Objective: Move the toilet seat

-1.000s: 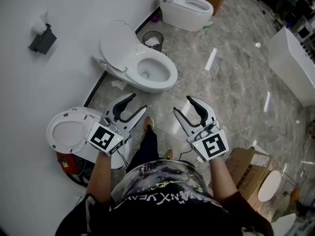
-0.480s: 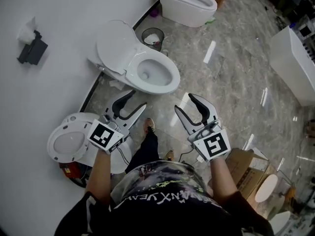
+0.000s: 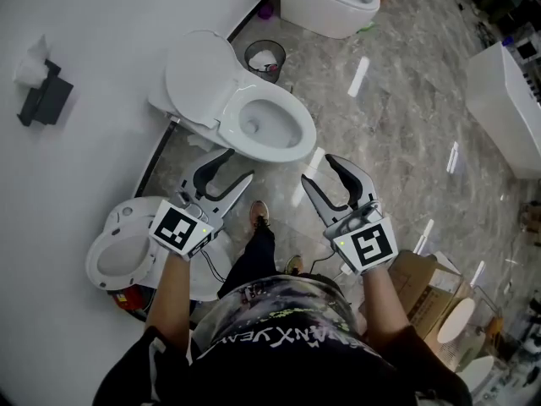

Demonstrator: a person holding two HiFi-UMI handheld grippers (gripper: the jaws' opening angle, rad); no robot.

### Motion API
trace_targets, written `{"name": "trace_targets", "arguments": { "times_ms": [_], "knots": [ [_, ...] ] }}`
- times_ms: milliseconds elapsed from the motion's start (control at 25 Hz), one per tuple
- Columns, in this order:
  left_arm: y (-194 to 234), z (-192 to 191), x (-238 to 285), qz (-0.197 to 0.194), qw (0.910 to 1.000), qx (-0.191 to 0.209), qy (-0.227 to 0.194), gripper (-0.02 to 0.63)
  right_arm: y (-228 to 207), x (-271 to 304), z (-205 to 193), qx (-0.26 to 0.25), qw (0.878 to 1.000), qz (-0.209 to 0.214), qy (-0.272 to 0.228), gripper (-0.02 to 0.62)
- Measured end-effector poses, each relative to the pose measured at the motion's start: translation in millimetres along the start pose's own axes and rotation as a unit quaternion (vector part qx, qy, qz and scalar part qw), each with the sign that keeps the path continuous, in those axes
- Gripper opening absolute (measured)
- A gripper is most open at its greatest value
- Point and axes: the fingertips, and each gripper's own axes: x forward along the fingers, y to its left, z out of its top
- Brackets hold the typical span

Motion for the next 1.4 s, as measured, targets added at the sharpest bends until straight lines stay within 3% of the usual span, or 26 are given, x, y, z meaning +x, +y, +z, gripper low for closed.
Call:
{"name": "trace_targets", "arguments": {
  "times_ms": [680, 1160, 1400],
  "knots": [
    [75, -12, 19, -0.017, 0.9998, -0.011, 0.005, 0.221, -21, 70, 0, 0.009, 1.000, -0.020, 0.017, 0.204],
    [89, -15, 39, -0.012, 0.9998, -0.011, 0.011, 0.225, -41, 86, -7, 0.016, 1.000, -0.017, 0.015, 0.216],
    [88, -36, 58, -0.001, 0.9994, -0.019, 0.028, 0.227, -56, 94, -27, 0.028, 0.999, 0.000, 0.017, 0.218]
  ]
}}
